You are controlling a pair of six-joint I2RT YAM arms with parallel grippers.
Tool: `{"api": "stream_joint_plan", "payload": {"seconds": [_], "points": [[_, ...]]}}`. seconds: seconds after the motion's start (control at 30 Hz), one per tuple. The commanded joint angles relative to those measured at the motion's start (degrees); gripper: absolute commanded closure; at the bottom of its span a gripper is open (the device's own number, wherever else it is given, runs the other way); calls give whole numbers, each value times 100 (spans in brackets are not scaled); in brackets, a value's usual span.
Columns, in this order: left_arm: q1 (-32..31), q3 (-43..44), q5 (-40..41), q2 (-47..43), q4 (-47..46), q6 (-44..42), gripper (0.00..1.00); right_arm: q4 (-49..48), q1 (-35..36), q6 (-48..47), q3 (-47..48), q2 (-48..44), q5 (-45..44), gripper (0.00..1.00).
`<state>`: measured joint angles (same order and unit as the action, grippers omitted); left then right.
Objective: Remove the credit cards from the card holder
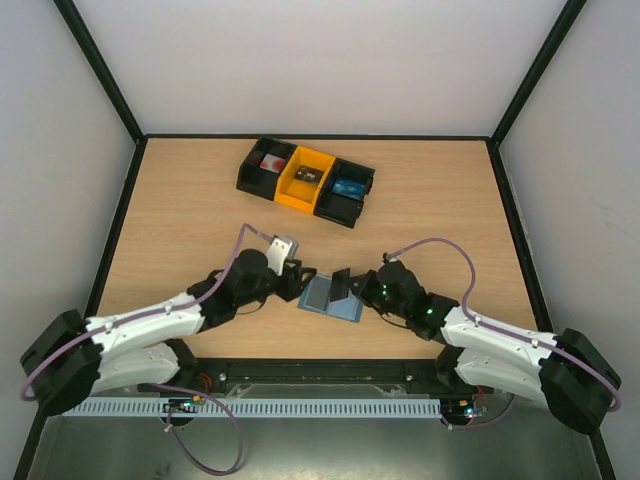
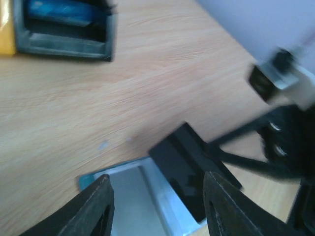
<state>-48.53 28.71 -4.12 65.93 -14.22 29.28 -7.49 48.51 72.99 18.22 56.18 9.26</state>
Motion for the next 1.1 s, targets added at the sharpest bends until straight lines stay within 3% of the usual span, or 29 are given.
{"api": "stream_joint_plan", "payload": {"seconds": [0.0,0.07,0.2,0.53,0.8,1.07], "points": [[-718,-672,218,-854,-985,-2376,46,329,19,600,293,-180,-218,98],[-1113,-975,364,-1222,-1431,-3152,42,321,18,745,353,-220,-189,98],[-1429,-1173,570,-1336,-1840,-3858,40,7,20,951,266,-388,-63,98],[-2198,-743,1728,32,-2039,-5463,38,-345,25,1077,274,-423,275,98],[-2252,-507,2327,630,-2294,-5825,40,-576,27,1166,160,-423,413,98],[-2264,-524,2546,717,-2386,-5971,51,-650,27,1153,159,-370,521,98]]}}
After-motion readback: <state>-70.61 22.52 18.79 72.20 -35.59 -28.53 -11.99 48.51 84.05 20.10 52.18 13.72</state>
